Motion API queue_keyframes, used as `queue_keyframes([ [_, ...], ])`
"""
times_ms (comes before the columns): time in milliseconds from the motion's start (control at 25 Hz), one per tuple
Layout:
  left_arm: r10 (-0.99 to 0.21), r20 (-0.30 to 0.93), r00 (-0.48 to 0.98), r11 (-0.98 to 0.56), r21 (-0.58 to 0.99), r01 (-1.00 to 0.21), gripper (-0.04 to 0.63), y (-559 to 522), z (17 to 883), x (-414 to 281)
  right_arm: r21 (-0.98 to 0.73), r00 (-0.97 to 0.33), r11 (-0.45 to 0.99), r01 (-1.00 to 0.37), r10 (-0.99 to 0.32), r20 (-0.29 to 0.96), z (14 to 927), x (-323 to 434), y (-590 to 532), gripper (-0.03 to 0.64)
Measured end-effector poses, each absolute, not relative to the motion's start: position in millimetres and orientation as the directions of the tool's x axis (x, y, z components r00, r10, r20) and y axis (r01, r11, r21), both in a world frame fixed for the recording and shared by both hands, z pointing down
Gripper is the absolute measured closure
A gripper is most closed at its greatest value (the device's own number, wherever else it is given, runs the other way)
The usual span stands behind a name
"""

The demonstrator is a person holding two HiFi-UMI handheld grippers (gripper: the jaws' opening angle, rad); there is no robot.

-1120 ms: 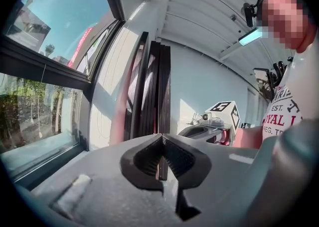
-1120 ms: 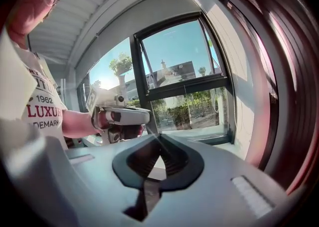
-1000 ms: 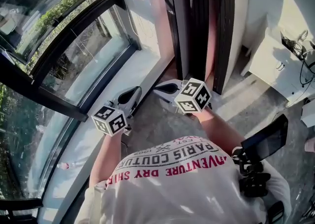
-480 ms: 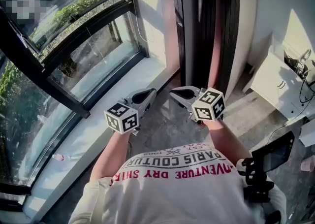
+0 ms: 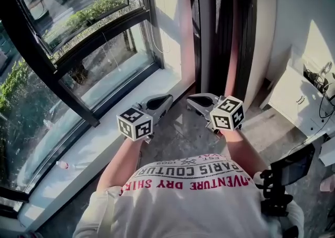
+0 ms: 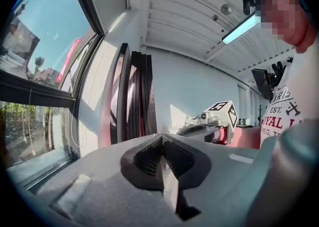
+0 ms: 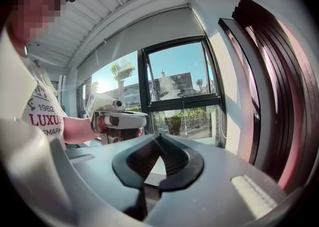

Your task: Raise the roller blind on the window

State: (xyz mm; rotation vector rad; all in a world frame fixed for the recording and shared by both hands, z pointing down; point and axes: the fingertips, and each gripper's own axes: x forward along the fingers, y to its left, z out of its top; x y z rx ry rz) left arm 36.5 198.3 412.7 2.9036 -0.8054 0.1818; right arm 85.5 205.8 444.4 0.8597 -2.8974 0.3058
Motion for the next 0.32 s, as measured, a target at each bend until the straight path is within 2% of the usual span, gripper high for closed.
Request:
queue_keyframes([
  [320,-0.498,0.150,0.854,-0.856,0.075,-0.512,0.591,202.2,407.4,33.9,-0.148,-0.827,0.815,-0.561,-0.542,0.152,438.6,84.2,207.5,0.612],
])
